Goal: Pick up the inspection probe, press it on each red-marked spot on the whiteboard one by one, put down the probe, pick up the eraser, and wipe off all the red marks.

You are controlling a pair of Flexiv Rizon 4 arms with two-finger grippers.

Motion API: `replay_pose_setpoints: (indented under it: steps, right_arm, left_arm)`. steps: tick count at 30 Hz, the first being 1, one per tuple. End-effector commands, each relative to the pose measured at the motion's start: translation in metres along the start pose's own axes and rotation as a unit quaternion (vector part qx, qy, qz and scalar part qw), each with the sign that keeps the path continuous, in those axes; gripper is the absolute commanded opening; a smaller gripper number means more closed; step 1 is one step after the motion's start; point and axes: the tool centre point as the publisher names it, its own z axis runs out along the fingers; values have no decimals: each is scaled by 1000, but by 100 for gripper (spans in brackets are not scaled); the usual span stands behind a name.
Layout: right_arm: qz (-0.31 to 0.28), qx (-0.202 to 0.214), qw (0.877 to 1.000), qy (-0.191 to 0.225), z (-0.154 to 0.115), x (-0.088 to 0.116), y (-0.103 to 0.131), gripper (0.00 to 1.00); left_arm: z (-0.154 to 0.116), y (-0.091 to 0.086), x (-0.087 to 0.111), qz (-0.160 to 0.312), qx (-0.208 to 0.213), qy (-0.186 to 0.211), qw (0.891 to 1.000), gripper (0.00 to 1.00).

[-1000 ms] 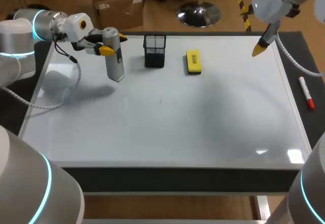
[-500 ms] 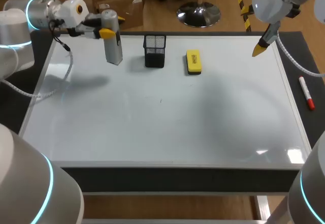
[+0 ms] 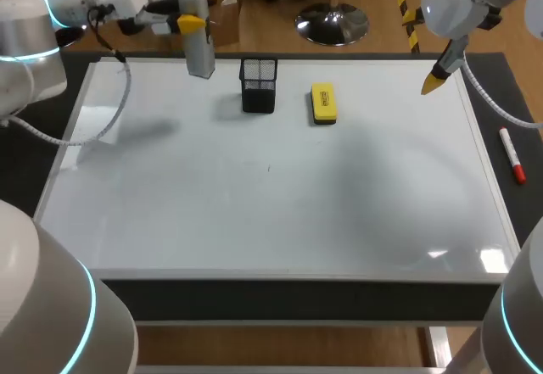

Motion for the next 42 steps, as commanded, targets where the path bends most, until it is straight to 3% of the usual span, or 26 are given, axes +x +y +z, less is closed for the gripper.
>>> replay_pose_setpoints:
  steps: [1, 12, 22, 42]
  right_arm:
    - [0, 2, 1000, 2, 0, -1, 0, 100]
    - [0, 2, 1000, 2, 0, -1, 0, 100]
    - [0, 2, 1000, 2, 0, -1, 0, 100]
    - [0, 2, 1000, 2, 0, -1, 0, 100]
  left_arm:
    - [17, -10, -2, 4, -8, -65, 998, 0]
    - [47, -5, -29, 4, 4, -107, 994, 0]
    - [66, 3, -37, 1, 24, -127, 992, 0]
    - [85, 26, -60, -5, 32, -102, 994, 0]
